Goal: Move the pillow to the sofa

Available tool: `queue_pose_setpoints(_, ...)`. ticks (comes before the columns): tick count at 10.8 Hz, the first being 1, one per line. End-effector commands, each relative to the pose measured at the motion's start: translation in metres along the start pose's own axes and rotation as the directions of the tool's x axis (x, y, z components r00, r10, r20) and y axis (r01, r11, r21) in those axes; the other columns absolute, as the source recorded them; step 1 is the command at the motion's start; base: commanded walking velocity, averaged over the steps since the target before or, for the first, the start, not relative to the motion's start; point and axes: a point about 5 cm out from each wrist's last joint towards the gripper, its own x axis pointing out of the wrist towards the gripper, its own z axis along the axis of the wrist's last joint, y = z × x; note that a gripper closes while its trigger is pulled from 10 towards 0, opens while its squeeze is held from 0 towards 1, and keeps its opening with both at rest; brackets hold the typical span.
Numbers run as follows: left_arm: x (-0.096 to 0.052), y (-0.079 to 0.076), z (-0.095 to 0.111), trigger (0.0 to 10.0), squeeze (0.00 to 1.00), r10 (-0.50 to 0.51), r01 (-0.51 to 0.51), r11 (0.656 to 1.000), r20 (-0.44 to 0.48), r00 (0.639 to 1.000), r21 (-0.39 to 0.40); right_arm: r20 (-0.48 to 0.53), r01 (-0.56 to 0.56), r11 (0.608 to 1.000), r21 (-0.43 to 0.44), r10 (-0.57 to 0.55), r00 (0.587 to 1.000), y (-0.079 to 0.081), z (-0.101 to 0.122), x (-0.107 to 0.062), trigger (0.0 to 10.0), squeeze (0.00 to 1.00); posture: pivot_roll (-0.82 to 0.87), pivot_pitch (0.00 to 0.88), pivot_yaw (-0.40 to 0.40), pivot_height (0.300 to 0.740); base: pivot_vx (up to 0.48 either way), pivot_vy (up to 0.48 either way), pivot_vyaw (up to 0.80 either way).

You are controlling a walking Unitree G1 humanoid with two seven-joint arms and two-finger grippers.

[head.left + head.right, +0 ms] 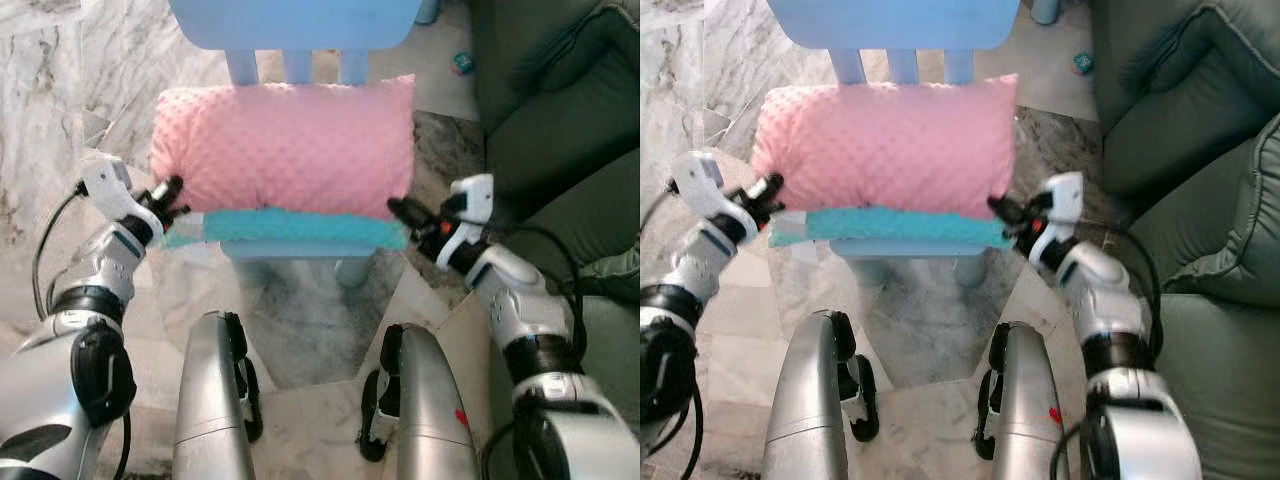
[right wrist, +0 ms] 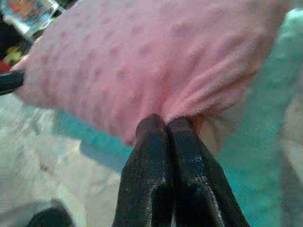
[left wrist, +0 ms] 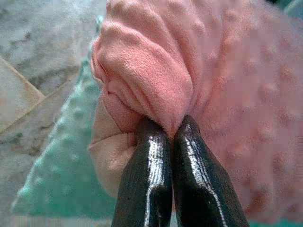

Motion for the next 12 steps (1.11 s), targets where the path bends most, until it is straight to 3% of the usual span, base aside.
queue_pose_setpoints(1, -0.006, 0.006, -0.015, 0.0, 0.0, -0.002, 0.003, 1.0, -0.047, 0.999, 0.001, -0.036, -0.028, 0.999, 0.023, 0.029, 0.999, 0.007, -0.013, -0.005, 0.0, 0.0, -0.08, 0.483, -0.013, 0.571, 0.0, 0.0, 0.0)
queue_pose_setpoints(2, -0.007, 0.007, -0.016, 0.0, 0.0, -0.016, 0.015, 1.0, -0.05, 0.999, -0.008, -0.041, -0.04, 0.999, 0.024, 0.041, 0.998, 0.009, -0.016, -0.006, 0.0, 0.0, -0.08, 0.483, -0.013, 0.571, 0.0, 0.0, 0.0)
queue_pose_setpoints(3, -0.01, 0.007, -0.023, 1.5, 0.0, -0.044, 0.044, 0.999, -0.074, 0.996, -0.008, -0.079, -0.034, 0.999, 0.005, 0.035, 0.996, 0.012, -0.024, -0.011, 10.0, 0.0, -0.07, 0.482, -0.011, 0.571, 0.0, 0.0, 0.0)
queue_pose_setpoints(4, -0.013, 0.011, -0.03, 10.0, 0.32, -0.024, 0.025, 1.0, -0.096, 0.995, 0.015, -0.102, 0.006, 1.0, 0.017, -0.005, 0.995, 0.01, -0.03, -0.014, 10.0, 0.0, -0.07, 0.481, -0.012, 0.571, 0.0, 0.0, 0.0)
queue_pose_setpoints(5, -0.015, 0.013, -0.033, 10.0, 1.0, -0.022, 0.02, 1.0, -0.103, 0.994, -0.014, -0.103, -0.008, 0.999, 0.039, 0.012, 0.995, 0.013, -0.03, -0.014, 10.0, 1.0, -0.07, 0.48, -0.012, 0.571, 0.0, 0.0, 0.0)
queue_pose_setpoints(9, -0.01, 0.01, -0.013, 10.0, 1.0, -0.033, 0.033, 0.999, -0.065, 0.997, 0.0, -0.075, -0.036, 0.998, 0.054, 0.04, 0.996, 0.006, -0.011, -0.016, 10.0, 1.0, -0.07, 0.463, -0.011, 0.571, 0.0, 0.0, 0.0)
queue_pose_setpoints(12, -0.008, 0.006, -0.01, 10.0, 1.0, -0.064, 0.063, 0.998, -0.062, 0.996, -0.002, -0.071, -0.04, 0.998, 0.042, 0.043, 0.997, 0.008, -0.009, -0.02, 10.0, 1.0, -0.07, 0.443, -0.007, 0.571, 0.0, 0.0, 0.0)
